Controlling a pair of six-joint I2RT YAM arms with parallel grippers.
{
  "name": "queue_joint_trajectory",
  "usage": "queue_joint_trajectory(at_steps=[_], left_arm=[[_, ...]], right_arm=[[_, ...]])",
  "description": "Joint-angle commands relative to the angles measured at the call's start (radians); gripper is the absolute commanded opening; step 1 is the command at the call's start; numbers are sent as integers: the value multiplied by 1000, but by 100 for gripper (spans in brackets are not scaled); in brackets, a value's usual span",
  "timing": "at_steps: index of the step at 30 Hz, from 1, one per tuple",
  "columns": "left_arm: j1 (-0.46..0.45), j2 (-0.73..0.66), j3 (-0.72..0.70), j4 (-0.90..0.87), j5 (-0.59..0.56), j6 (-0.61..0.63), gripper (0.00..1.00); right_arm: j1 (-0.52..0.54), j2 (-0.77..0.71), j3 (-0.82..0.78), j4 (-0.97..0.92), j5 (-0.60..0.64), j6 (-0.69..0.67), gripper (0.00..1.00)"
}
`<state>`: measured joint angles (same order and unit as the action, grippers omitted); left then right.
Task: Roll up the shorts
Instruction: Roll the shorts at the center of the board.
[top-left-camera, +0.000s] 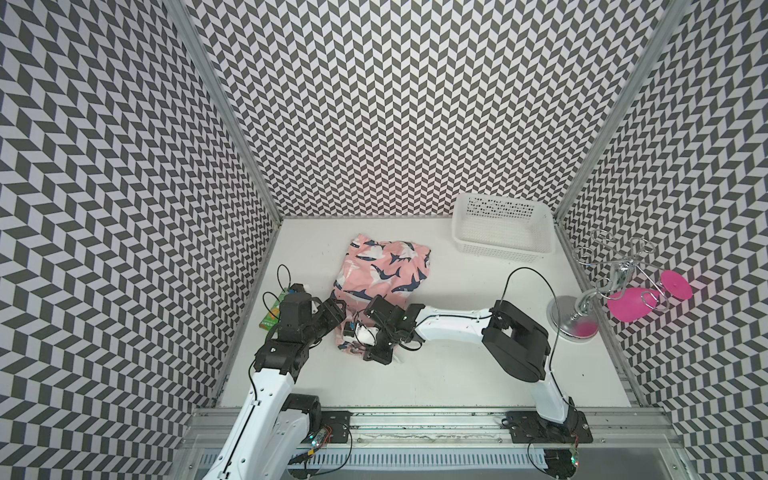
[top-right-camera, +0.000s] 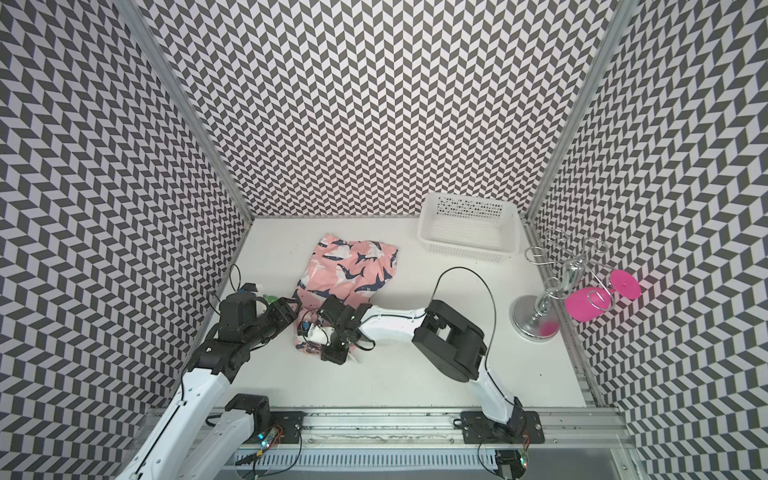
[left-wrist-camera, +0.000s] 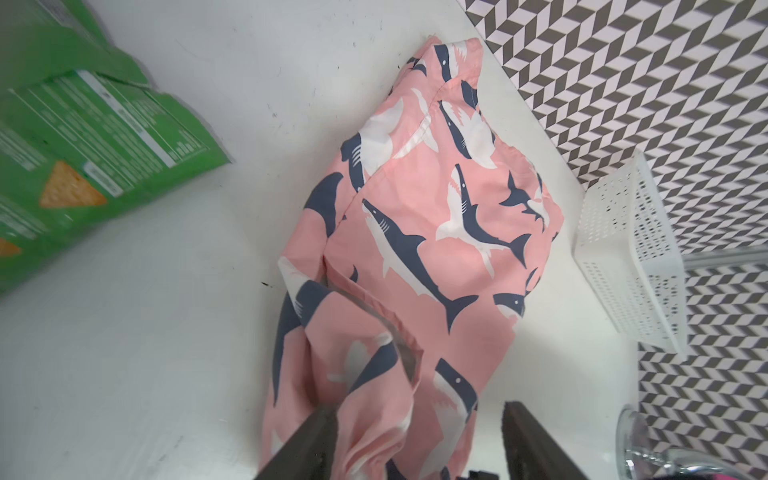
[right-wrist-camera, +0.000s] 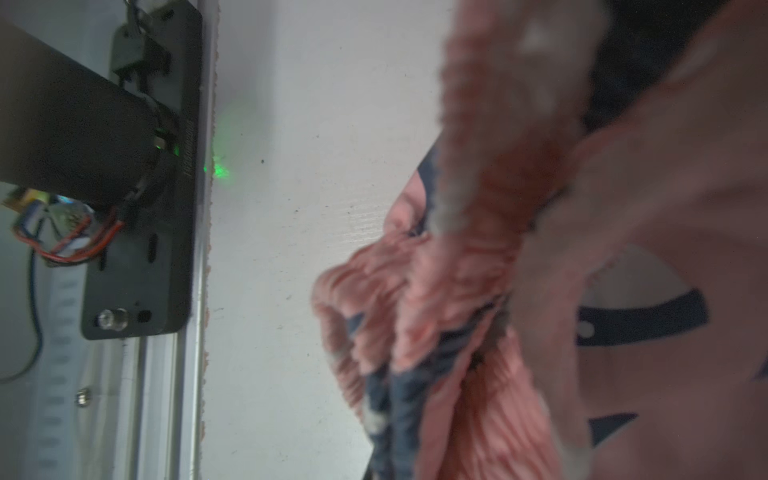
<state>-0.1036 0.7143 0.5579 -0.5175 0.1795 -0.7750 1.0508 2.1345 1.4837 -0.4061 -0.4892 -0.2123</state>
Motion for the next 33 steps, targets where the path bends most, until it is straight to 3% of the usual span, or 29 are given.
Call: queue_joint_trajectory(at_steps=[1, 5, 12, 20, 24, 33], left_arm=[[6, -13, 35, -39, -39, -6, 54], [5, -15, 30, -38, -22, 0, 54], [-28, -32, -108, 61, 98, -57, 78], [-90, -64, -309, 329, 164, -122, 67], [-96, -37, -408, 494, 193, -168, 77], [-99, 26, -485, 734, 111, -162, 86]], right_arm=[[-64, 52, 49, -26, -205, 100, 0], [-124, 97, 74, -23, -327, 160, 0], [-182, 189, 90, 0, -434, 264, 0], [-232, 205, 48, 71, -510, 349, 0], [-247, 196, 34, 92, -517, 360, 0], [-249, 202, 16, 136, -540, 392, 0]])
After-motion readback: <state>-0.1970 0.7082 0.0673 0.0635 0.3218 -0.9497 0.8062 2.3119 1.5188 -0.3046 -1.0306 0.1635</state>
